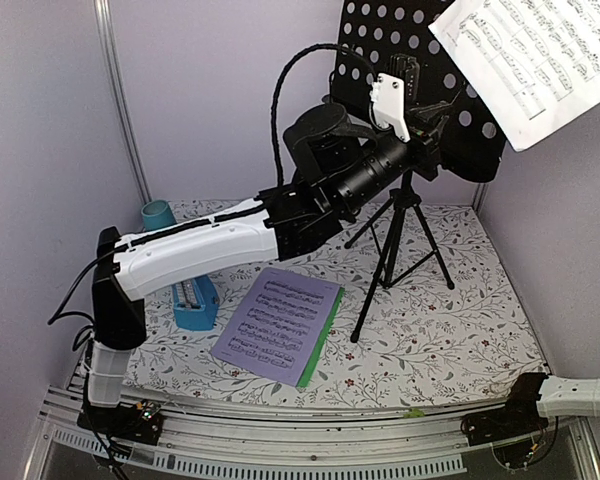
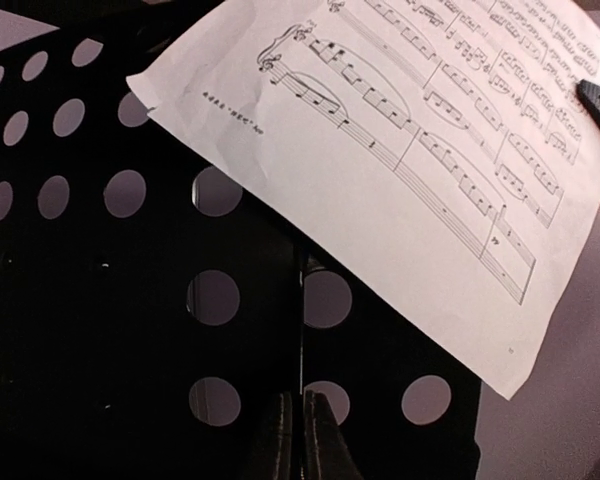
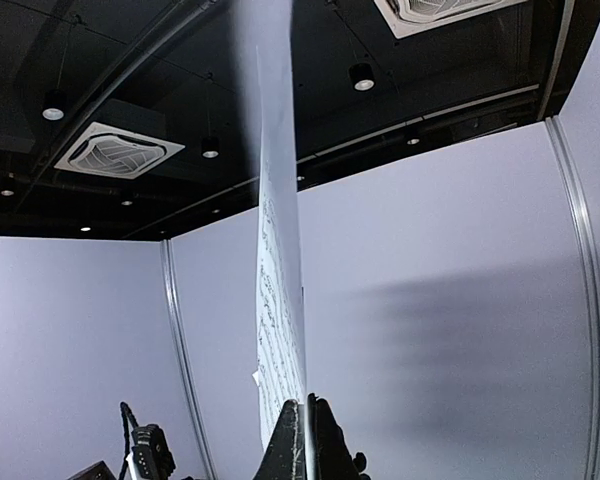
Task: Set up the instrument practice props
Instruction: Pick up the music stand locking hook from the music stand, then place the sheet music on the music stand.
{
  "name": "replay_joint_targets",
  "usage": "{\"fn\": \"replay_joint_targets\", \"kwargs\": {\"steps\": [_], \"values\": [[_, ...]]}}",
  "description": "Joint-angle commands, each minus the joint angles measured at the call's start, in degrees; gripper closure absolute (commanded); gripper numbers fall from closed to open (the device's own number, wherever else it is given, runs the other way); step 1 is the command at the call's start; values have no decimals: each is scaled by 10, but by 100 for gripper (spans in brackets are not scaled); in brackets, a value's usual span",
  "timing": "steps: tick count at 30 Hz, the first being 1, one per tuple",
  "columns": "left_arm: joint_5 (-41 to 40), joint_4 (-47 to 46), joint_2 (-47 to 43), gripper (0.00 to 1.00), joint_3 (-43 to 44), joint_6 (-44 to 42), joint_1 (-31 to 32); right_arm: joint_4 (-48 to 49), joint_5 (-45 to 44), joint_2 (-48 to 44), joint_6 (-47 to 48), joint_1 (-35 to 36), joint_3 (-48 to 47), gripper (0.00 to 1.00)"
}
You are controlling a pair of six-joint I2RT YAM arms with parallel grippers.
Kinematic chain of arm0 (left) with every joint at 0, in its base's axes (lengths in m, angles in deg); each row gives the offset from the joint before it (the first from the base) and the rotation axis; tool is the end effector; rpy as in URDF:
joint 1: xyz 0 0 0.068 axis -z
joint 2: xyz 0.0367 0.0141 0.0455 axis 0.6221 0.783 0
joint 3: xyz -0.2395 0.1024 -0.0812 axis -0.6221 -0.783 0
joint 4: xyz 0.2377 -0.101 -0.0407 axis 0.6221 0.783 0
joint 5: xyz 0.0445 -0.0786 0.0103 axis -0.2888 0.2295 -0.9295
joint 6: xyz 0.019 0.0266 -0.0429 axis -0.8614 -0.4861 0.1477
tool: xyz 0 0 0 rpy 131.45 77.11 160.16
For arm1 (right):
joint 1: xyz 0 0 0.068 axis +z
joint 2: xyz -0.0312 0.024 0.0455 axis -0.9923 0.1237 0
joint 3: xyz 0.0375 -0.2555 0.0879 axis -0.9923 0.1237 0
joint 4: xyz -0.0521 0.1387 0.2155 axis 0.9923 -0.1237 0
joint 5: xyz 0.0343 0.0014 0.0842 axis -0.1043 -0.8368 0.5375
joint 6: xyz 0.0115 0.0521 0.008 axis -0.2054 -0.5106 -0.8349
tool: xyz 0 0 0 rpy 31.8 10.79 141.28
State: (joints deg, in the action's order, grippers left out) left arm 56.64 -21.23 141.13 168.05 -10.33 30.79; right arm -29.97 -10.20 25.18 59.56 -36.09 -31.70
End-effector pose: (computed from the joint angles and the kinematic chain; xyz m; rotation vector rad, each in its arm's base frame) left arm 0.1837 -0.4680 0.4595 0.5271 1.0430 -0.9806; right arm 0.0268 0.0124 0.5883 -0.1336 1.0165 0.5595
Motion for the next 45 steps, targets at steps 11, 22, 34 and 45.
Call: {"fn": "replay_joint_targets", "kwargs": {"steps": [11, 22, 34, 45], "values": [[-45, -98, -28, 100, -60, -52, 29, 25, -20, 1, -8, -1, 1, 100], [-77, -127, -21, 100, -73, -66, 36, 74, 0, 1, -53, -1, 26, 100], [-96, -150, -6, 100, -72, -91, 43, 175, -34, 0, -97, -1, 86, 100], [-99, -152, 13, 100, -70, -90, 43, 295, -63, -8, -78, -1, 145, 100]]}}
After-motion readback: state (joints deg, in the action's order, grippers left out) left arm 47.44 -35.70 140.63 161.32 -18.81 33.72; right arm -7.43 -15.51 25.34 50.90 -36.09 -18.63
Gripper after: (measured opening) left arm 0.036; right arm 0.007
